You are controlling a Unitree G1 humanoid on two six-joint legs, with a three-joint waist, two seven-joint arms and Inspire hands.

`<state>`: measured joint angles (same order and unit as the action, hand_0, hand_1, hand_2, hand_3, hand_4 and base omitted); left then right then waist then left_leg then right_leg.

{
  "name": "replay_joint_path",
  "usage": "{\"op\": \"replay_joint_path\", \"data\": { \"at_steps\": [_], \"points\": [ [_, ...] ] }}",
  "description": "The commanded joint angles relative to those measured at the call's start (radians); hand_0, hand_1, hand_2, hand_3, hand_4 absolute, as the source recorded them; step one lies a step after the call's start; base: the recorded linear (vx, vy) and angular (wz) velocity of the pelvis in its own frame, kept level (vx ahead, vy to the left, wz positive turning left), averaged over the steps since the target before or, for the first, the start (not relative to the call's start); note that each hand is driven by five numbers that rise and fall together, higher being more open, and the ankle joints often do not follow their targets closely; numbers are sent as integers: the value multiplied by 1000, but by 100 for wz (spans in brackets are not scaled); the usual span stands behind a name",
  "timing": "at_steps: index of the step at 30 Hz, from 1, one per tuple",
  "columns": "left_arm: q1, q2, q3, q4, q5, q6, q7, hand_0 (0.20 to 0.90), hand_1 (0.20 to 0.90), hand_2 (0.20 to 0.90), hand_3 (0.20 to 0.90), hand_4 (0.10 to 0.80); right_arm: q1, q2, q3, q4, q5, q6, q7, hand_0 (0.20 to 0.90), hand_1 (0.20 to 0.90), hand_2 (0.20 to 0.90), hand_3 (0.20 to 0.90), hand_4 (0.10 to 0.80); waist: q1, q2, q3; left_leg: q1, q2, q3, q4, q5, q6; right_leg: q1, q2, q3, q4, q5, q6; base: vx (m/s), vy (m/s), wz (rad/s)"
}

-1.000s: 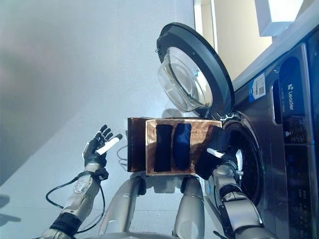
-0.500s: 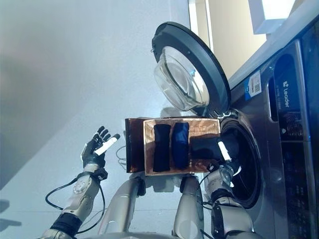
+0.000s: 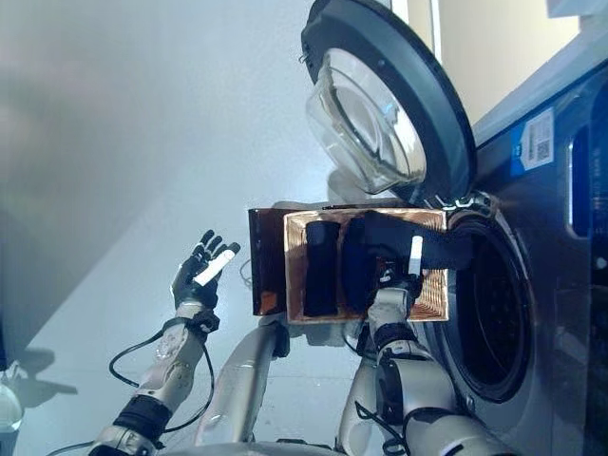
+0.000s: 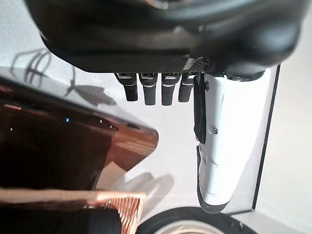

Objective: Pick up the clothes and place them into the washing machine

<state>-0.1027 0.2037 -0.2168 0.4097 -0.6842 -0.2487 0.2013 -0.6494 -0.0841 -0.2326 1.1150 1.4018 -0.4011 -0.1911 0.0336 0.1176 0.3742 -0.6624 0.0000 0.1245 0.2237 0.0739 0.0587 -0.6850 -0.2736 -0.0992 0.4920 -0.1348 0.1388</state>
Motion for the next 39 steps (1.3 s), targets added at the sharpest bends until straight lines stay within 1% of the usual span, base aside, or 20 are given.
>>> {"op": "replay_joint_path", "data": {
  "at_steps": [1,7,9,10,11,13,15,16,18,20,24,29,30,31,32,33,34,35,37,39],
  "points": [
    [-2,15,12,-121,-7,-92,5,900,900,900,900,800,4,-8,-32,-45,71,-91,47,200,200,200,200,300,15,13,-34,-65,30,-40,230,-171,-94,-4,-44,23,-164,209,7,-7,25,3],
    [4,17,10,-130,-12,-95,13,900,900,900,900,800,-20,-24,-117,-38,142,-153,37,200,200,200,200,300,17,32,-40,-127,33,-40,338,-218,-83,-78,-40,41,-41,157,-5,-13,32,6],
    [6,18,10,-135,-13,-94,13,900,900,900,900,800,-21,-29,-130,-35,150,-157,36,200,200,200,200,300,18,34,-43,-139,35,-42,356,-227,-83,-90,-38,44,-20,147,-6,47,9,7],
    [10,19,13,-135,-13,-93,16,900,900,900,900,800,-19,-32,-140,-35,156,-165,34,200,200,200,200,300,19,36,-50,-135,39,-52,370,-259,-87,-90,-33,52,-1,115,0,104,2,7],
    [18,20,14,-139,-14,-92,17,900,900,900,900,800,-17,-41,-159,-31,167,-173,27,200,200,200,200,300,16,37,-50,-146,42,-52,396,-269,-87,-106,-31,54,31,105,-3,85,-2,4],
    [21,23,14,-141,-15,-91,19,900,900,900,900,800,-19,-47,-170,-29,174,-179,24,200,200,200,200,300,15,39,-51,-155,45,-50,407,-276,-87,-115,-30,56,43,98,-3,0,0,0],
    [28,26,16,-140,-16,-90,21,900,900,900,900,800,-20,-58,-192,-22,189,-192,17,200,200,200,200,300,14,39,-52,-164,47,-48,417,-282,-86,-127,-27,61,57,90,-5,-51,7,-1],
    [32,28,15,-142,-17,-90,20,900,900,900,900,800,-21,-65,-202,-19,196,-196,12,200,200,200,200,300,11,39,-46,-177,48,-38,419,-259,-81,-140,-30,54,57,111,-13,-103,19,-3],
    [36,32,11,-140,-22,-86,16,900,900,900,900,800,-19,-85,-225,-5,207,-200,5,200,200,200,200,300,9,41,-46,-185,51,-38,428,-263,-81,-153,-28,59,69,104,-14,-15,13,-7],
    [38,37,9,-136,-22,-84,16,900,900,900,900,800,-11,-101,-252,4,222,-214,-3,200,200,200,200,300,8,42,-54,-185,50,-48,438,-289,-84,-157,-21,70,87,78,-8,93,2,-3],
    [45,44,14,-133,-27,-83,14,900,900,900,900,800,18,-136,-305,9,249,-237,-9,200,200,200,200,300,-4,44,-57,-193,50,-43,444,-294,-83,-174,-18,75,102,70,-10,0,0,0],
    [59,58,23,-130,-30,-84,9,900,900,900,900,800,30,-220,-371,15,265,-264,-24,200,200,200,200,300,-12,48,-65,-207,51,-45,460,-300,-83,-193,-16,84,119,64,-10,-20,4,-3],
    [63,60,21,-128,-31,-82,7,900,900,900,900,800,33,-231,-382,13,266,-272,-28,200,200,200,200,300,-16,47,-62,-216,53,-33,455,-276,-78,-203,-21,75,113,86,-17,0,0,0],
    [63,64,20,-128,-30,-82,6,900,900,900,900,800,33,-242,-387,13,267,-278,-33,200,200,200,200,300,-17,48,-69,-209,52,-44,459,-299,-83,-198,-16,85,122,65,-11,-98,2,-2],
    [66,68,18,-123,-28,-80,6,900,900,900,900,800,36,-258,-397,16,267,-285,-41,200,200,200,200,300,-20,47,-64,-218,55,-32,462,-281,-79,-205,-21,78,120,82,-17,97,0,-3],
    [65,71,16,-118,-27,-79,5,900,900,900,900,800,36,-278,-406,24,262,-291,-53,200,200,200,200,300,-19,50,-72,-213,54,-42,465,-304,-83,-202,-16,87,129,61,-11,-91,11,-5],
    [65,73,15,-115,-28,-80,4,900,900,900,900,800,39,-297,-414,30,257,-292,-61,200,200,200,200,300,-23,49,-68,-221,57,-31,463,-283,-79,-209,-21,79,122,80,-17,93,0,-6],
    [62,74,15,-115,-29,-81,5,900,900,900,900,800,36,-308,-417,35,249,-295,-71,200,200,200,200,300,-23,50,-76,-215,55,-40,463,-301,-83,-205,-16,87,126,64,-10,-89,2,-4],
    [63,78,14,-115,-24,-81,2,900,900,900,900,800,47,-332,-428,36,232,-298,-87,200,200,200,200,300,-30,46,-73,-225,58,-30,459,-278,-79,-213,-19,79,118,84,-18,-45,-3,-2],
    [62,84,14,-113,-20,-80,0,900,900,900,900,800,50,-362,-425,47,210,-294,-105,200,200,200,200,300,-31,44,-84,-217,57,-42,459,-301,-83,-208,-12,88,124,63,-11,47,-8,-4]
  ]
}}
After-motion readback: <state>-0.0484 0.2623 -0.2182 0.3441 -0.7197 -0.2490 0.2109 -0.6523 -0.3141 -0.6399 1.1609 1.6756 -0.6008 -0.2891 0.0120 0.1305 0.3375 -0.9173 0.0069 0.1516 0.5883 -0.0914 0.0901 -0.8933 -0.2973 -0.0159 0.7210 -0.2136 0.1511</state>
